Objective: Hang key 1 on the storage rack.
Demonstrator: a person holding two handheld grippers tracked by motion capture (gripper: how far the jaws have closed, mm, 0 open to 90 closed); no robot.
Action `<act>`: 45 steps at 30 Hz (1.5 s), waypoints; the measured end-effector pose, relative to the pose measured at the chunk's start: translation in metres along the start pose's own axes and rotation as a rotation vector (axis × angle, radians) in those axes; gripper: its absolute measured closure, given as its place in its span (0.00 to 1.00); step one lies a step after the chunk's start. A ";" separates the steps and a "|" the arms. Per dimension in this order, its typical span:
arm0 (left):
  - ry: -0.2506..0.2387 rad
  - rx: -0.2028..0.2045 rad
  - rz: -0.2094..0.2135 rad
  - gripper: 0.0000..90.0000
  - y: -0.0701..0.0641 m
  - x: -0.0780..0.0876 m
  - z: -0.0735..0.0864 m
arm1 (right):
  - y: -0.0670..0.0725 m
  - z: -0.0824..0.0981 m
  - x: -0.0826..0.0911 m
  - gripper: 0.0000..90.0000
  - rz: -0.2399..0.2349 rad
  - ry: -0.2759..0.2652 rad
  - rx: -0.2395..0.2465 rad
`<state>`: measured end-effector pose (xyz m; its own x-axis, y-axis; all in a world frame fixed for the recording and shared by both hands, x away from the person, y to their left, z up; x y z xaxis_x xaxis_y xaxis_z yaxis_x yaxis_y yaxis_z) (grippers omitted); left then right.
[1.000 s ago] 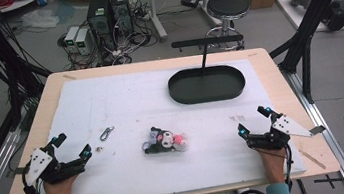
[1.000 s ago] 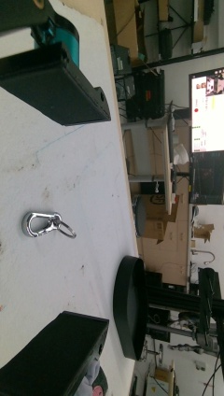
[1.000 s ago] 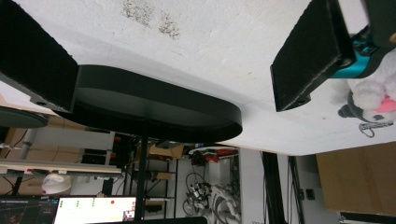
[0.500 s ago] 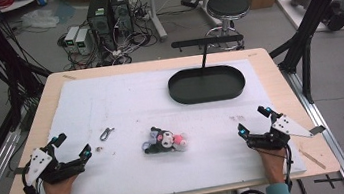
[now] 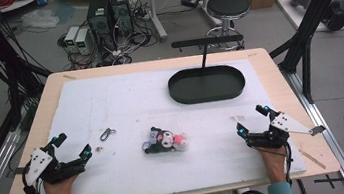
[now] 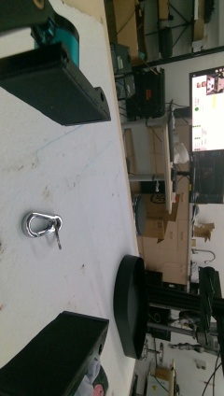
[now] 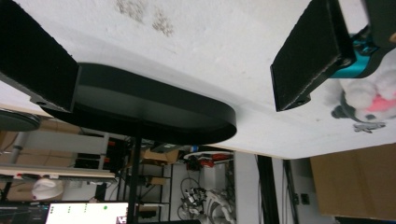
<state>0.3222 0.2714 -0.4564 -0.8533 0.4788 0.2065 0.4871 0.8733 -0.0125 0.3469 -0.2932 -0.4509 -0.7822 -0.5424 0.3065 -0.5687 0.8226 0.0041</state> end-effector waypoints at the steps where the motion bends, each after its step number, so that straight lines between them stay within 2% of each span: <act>1: 0.000 0.000 0.000 0.04 0.000 0.000 0.000 | 0.001 -0.004 0.000 0.01 -0.007 0.002 0.005; 9: 0.006 -0.005 0.000 0.04 0.000 0.000 0.000 | 0.009 -0.039 -0.003 0.01 -0.073 0.053 0.061; 10: 0.006 -0.005 0.000 0.04 0.000 0.000 0.000 | 0.009 -0.039 -0.003 0.01 -0.073 0.053 0.061; 11: 0.006 -0.004 0.000 0.04 0.000 0.000 0.000 | 0.013 -0.048 -0.004 0.01 -0.094 0.068 0.076; 14: 0.005 -0.008 0.002 0.04 0.000 0.000 0.000 | 0.018 -0.062 -0.007 0.01 -0.112 0.096 0.112; 17: 0.005 -0.007 0.003 0.04 0.000 0.000 0.000 | 0.025 -0.072 -0.010 0.01 -0.138 0.129 0.136; 18: 0.004 -0.007 0.003 0.04 0.000 0.000 0.000 | 0.028 -0.077 -0.012 0.01 -0.144 0.140 0.166; 22: 0.004 -0.007 0.002 0.04 0.000 0.000 0.000 | 0.040 -0.088 -0.018 0.01 -0.186 0.187 0.205; 28: 0.004 -0.008 0.001 0.04 0.000 0.000 0.000 | 0.050 -0.096 -0.032 0.01 -0.252 0.249 0.234; 32: 0.002 -0.009 -0.001 0.04 -0.001 0.000 0.000 | 0.057 -0.098 -0.041 0.01 -0.300 0.309 0.253; 36: 0.004 -0.010 -0.001 0.04 -0.001 0.000 0.000 | 0.066 -0.100 -0.050 0.01 -0.337 0.371 0.301; 41: 0.007 -0.010 -0.001 0.04 0.000 0.000 0.000 | 0.076 -0.107 -0.059 0.01 -0.371 0.409 0.343; 45: 0.006 -0.012 0.000 0.04 -0.001 0.000 0.000 | 0.086 -0.105 -0.070 0.01 -0.411 0.456 0.366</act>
<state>0.3221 0.2705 -0.4565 -0.8520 0.4785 0.2124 0.4896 0.8720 -0.0008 0.3793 -0.1668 -0.3720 -0.3476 -0.6046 0.7166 -0.9060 0.4136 -0.0906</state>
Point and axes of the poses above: each handheld gripper's, and its own axes: x roughly backward along the jaws, z roughly out of its underside, y roughly to its left, the point moved 6 cm from there along -x, roughly forward along the jaws, and after that the axes turned 13 degrees about y, right-handed, at the moved point
